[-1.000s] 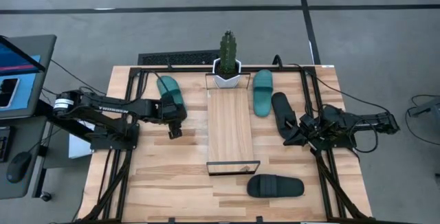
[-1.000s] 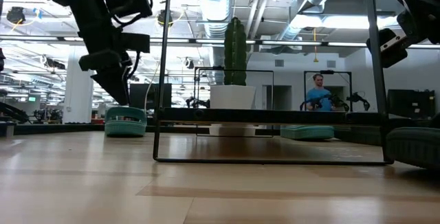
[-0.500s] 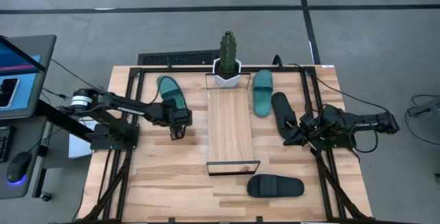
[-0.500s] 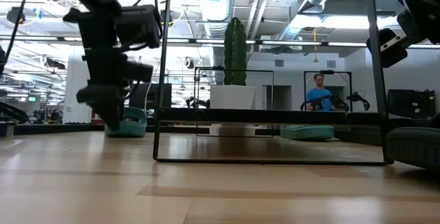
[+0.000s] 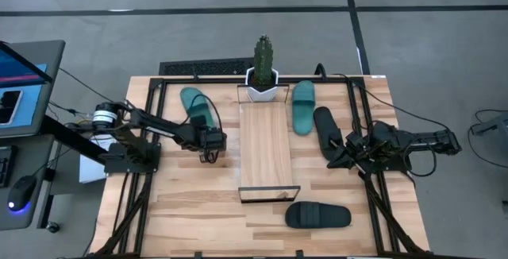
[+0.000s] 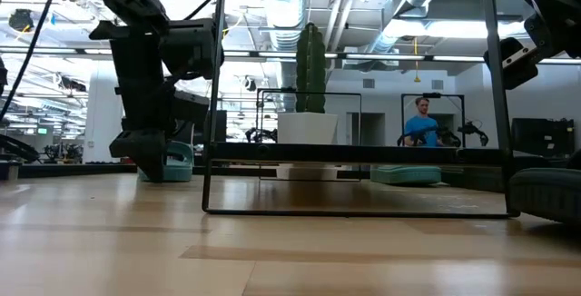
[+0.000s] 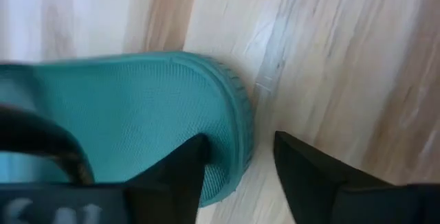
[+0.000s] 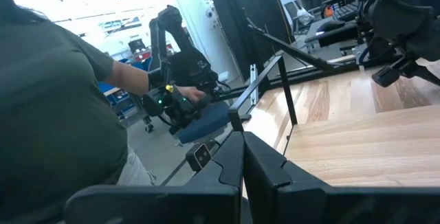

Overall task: Pick and place slides into the shelf
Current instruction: Put the left green slipper on the shelf

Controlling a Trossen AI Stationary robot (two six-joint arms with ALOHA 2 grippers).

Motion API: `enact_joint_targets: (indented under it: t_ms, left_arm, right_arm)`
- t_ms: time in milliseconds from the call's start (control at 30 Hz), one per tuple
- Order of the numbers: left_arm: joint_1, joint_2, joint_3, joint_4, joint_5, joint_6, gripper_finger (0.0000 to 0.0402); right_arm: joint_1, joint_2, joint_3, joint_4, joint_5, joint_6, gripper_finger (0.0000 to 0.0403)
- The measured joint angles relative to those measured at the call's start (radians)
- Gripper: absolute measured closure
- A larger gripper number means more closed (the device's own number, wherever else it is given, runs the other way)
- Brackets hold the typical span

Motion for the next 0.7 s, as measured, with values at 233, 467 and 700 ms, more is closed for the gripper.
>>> enact_joint_targets:
  t_ms: [233, 467, 700]
  left_arm:
    - [-0.047, 0.008, -0.004, -0.026, -0.026, 0.061, 0.0373]
    - [-0.139, 0.021, 0.034, -0.163, -0.024, 0.126, 0.0374]
    - [-0.203, 0.022, 0.129, -0.346, 0.097, 0.166, 0.0378]
  right_arm:
    - [0.0, 0.0, 0.0, 0.0, 0.0, 0.0, 0.0403]
    - [0.0, 0.0, 0.0, 0.0, 0.0, 0.0, 0.0403]
    - [0.0, 0.0, 0.0, 0.0, 0.0, 0.0, 0.0403]
